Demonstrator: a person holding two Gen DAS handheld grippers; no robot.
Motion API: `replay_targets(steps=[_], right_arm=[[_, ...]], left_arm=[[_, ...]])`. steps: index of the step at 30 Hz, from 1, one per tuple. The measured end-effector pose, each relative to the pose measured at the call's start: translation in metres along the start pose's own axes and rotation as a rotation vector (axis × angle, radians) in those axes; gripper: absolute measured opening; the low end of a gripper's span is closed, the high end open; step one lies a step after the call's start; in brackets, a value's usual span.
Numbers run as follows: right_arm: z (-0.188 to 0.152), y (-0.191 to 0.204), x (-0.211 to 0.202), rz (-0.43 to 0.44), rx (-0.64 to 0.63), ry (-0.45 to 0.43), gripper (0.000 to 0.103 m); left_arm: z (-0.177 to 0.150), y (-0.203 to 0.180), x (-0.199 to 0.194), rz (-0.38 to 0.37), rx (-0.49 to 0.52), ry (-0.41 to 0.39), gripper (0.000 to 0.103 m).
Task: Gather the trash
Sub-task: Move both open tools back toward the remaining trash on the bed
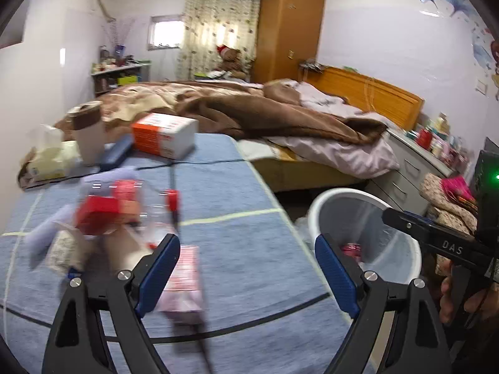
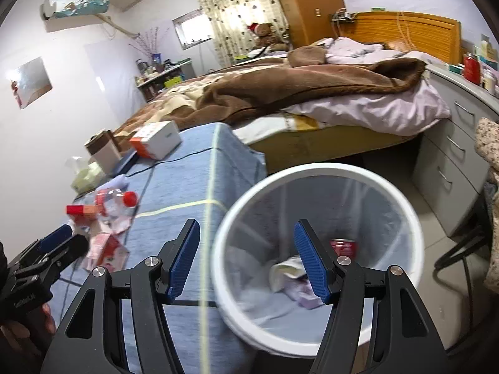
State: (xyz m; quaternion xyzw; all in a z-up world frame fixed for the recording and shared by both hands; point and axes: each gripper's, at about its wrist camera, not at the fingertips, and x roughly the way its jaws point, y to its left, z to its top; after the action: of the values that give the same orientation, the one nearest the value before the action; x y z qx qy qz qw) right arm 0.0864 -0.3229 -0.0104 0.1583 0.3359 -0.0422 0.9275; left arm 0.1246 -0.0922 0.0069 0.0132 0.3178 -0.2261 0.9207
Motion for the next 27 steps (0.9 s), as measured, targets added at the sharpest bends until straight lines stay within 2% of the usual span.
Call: replay_targets(steps=[10, 13, 23, 27], right_arm=[[-0.015, 0.060, 0.015, 0.096, -0.065, 0.037, 0.065], [-0.019, 0.078, 0.023, 0.125, -0.079, 0.057, 0.065], [-0.033, 0.136, 0.043, 0.186, -0.153, 0.115, 0.066], [-0.037, 0.150, 0.051, 0.200, -0.164, 0.140, 0.068]], left_arm=[[-0.016, 0.079, -0.026, 0.115, -0.131, -0.016, 0.090], [-0.022, 0.097, -0.031, 0.154, -0.142, -0.019, 0.090], [-0.035, 0.157, -0.035, 0.217, -0.230, 0.015, 0.090], [-0.038, 0.179, -0.034, 0.210, -0.263, 0.044, 0.093]])
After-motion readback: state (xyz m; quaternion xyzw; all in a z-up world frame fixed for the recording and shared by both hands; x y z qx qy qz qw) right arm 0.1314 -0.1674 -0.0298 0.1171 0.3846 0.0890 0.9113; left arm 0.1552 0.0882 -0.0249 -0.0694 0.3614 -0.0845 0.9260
